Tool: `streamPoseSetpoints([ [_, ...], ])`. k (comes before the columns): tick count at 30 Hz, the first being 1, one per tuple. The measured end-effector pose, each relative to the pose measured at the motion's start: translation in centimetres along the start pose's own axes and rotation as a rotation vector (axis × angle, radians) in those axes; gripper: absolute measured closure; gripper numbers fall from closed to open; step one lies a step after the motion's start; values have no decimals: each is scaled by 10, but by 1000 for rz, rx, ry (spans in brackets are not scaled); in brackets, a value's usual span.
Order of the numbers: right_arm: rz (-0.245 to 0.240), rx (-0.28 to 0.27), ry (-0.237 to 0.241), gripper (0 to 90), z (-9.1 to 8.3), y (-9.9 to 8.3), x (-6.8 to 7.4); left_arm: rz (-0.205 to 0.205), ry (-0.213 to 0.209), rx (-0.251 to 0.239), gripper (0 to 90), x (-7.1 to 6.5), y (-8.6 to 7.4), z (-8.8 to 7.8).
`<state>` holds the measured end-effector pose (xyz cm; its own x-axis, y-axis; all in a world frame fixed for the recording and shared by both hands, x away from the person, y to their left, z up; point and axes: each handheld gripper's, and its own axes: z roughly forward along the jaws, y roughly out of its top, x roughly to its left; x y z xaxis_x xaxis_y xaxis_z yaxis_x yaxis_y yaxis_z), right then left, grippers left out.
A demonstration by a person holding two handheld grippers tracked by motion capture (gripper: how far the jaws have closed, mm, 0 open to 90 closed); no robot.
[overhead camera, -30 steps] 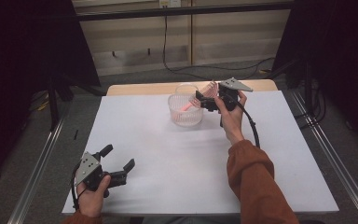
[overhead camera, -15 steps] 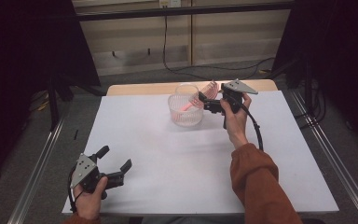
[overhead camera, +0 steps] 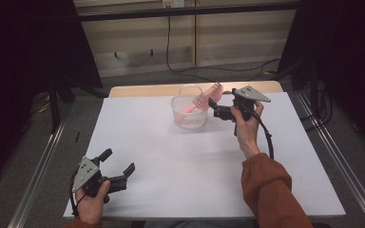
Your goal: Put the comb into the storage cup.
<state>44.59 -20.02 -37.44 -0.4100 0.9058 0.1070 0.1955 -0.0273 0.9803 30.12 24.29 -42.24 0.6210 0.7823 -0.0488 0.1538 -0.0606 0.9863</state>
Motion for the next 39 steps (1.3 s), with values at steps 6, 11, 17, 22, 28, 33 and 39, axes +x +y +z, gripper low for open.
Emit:
streamPoseSetpoints([
  [6,-11,-1,1,1,-11,-3,-1,7,18,-6,24,1,1,-1],
  [11,-8,-7,7,8,-18,-8,-3,1,26,-5,24,2,1,-1],
  [17,-25,-12,10,0,-30,-11,0,7,18,-2,24,1,1,-1],
  [22,-31,-19,16,0,-39,-12,4,3,14,-4,24,1,0,-1],
  [28,-47,-14,24,0,-49,-18,7,3,15,-6,24,1,1,-1],
  [33,-35,-21,23,0,-56,-21,5,0,10,-9,24,0,1,-1],
  [39,-58,-24,9,0,-69,-26,5,-5,22,-18,24,0,1,-2],
])
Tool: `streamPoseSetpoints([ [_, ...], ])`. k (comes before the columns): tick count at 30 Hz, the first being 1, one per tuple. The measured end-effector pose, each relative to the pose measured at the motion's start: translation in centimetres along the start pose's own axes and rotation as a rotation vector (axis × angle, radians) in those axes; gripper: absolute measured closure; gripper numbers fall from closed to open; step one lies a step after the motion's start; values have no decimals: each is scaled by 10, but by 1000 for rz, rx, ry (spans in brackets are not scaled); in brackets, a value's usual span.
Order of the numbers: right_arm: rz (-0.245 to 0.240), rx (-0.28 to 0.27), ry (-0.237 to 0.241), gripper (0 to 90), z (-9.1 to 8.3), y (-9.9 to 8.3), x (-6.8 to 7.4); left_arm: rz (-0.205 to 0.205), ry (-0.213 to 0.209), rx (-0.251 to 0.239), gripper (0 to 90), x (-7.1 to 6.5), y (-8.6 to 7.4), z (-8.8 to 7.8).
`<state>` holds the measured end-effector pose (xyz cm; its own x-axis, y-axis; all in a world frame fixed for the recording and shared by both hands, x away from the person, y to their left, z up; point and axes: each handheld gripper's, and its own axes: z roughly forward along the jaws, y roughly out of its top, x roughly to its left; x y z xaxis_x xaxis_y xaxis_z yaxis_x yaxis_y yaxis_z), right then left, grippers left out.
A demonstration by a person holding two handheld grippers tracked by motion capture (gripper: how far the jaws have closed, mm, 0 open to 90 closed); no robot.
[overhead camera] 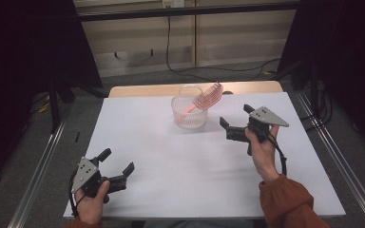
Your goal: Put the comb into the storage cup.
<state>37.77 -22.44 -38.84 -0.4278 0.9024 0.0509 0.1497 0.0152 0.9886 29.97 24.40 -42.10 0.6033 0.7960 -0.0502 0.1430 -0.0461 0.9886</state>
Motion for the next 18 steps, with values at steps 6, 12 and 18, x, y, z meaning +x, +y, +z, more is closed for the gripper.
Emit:
streamPoseSetpoints([
  [6,-16,-36,-23,0,-17,-4,-1,0,2,3,24,0,0,0],
  [12,-20,-36,-39,0,-33,-8,-3,0,5,4,25,0,0,0],
  [18,-21,-48,-62,0,-46,-11,-4,3,22,11,29,0,0,0],
])
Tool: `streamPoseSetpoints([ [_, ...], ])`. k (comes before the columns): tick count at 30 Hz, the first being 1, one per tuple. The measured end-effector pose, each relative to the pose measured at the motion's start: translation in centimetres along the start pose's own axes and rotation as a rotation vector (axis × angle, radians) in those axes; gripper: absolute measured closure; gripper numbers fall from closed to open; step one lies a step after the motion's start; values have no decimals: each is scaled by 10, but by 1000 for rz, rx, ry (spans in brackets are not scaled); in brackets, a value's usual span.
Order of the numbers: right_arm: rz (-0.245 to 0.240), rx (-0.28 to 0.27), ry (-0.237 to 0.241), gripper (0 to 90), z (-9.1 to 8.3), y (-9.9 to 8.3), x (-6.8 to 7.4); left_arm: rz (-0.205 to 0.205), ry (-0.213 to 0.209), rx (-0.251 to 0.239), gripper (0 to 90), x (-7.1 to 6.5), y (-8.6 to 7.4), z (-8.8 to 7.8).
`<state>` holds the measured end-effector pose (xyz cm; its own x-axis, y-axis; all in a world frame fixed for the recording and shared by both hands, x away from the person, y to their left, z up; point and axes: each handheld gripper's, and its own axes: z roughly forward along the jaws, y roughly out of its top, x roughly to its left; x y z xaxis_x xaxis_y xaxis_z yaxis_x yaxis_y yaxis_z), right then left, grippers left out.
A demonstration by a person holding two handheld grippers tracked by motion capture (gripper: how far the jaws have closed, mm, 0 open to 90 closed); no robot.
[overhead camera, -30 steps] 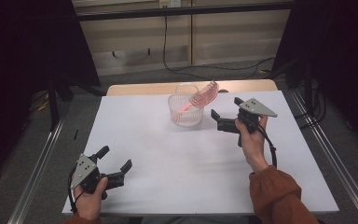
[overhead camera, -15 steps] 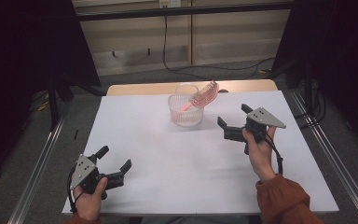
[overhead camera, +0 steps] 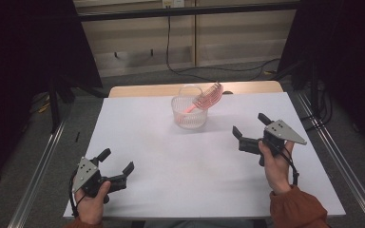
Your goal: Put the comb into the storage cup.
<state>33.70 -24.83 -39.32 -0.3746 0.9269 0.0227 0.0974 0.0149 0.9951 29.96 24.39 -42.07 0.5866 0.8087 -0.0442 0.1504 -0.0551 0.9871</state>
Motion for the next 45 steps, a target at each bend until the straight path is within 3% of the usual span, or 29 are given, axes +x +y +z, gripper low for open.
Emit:
streamPoseSetpoints([
  [5,13,3,-5,0,-11,-3,-1,-2,9,-21,29,-1,2,-2],
  [21,18,14,-14,0,-47,-13,-5,-8,17,-15,29,-4,1,-1],
  [26,13,16,-14,0,-55,-16,-4,5,43,-15,35,-5,1,-2],
  [29,46,34,-12,0,-59,-20,-5,5,50,-13,36,-5,0,-3],
  [37,35,34,-30,0,-78,-26,-6,-23,59,-10,35,-5,0,-7],
  [45,4,32,-60,0,-91,-31,-8,-26,79,-15,35,-4,1,-11],
])
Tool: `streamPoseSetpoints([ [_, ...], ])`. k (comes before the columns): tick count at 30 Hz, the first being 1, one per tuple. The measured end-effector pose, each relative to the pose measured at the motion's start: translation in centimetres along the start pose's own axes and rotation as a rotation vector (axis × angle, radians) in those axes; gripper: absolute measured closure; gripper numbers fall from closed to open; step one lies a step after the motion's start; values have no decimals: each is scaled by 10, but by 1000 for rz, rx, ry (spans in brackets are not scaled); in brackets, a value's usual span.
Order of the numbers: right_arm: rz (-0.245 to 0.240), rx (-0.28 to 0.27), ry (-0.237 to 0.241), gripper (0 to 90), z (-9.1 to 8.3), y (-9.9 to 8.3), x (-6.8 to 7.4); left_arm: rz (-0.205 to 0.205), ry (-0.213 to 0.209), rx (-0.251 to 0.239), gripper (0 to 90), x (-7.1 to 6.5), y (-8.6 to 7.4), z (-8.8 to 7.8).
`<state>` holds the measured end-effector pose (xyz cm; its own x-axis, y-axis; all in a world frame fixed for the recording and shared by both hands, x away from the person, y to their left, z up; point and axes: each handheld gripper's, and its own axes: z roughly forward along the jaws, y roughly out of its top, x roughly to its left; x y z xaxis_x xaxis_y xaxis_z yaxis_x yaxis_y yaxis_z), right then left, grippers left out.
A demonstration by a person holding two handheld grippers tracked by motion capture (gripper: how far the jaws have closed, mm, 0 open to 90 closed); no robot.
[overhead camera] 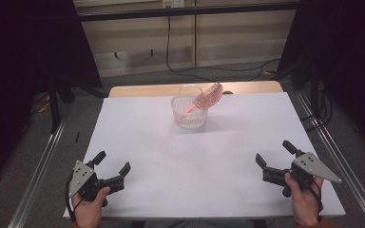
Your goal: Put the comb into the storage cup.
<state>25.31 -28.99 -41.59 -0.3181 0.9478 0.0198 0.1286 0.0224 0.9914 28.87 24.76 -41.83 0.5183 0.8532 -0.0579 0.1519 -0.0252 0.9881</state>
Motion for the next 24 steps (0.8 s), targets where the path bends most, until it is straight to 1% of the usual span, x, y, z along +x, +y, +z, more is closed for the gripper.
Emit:
streamPoseSetpoints([
  [2,-7,9,3,0,-3,-2,0,11,7,8,36,0,0,-1],
  [5,-8,13,-12,0,-7,-3,-1,4,12,10,36,0,0,-2],
  [6,-15,13,-15,0,-9,-3,-2,4,12,7,36,1,0,-2],
  [8,-15,13,-17,0,-11,-7,-3,-8,5,1,35,1,0,-1],
  [9,-25,15,-26,0,-12,-10,-3,-11,2,-1,35,1,1,-1],
  [11,-43,21,-29,0,-13,-13,-2,-2,-8,-6,35,1,1,-1],
  [14,-22,9,-39,0,-12,-13,-3,-1,-16,-7,35,1,1,0],
  [17,-23,14,-47,0,-10,-14,-3,-3,-19,-8,34,1,1,1],
  [20,-20,11,-42,0,-10,-14,-2,2,-26,-8,33,0,2,2],
  [24,-20,7,-41,0,-9,-14,-4,-4,-30,-6,32,1,2,3],
])
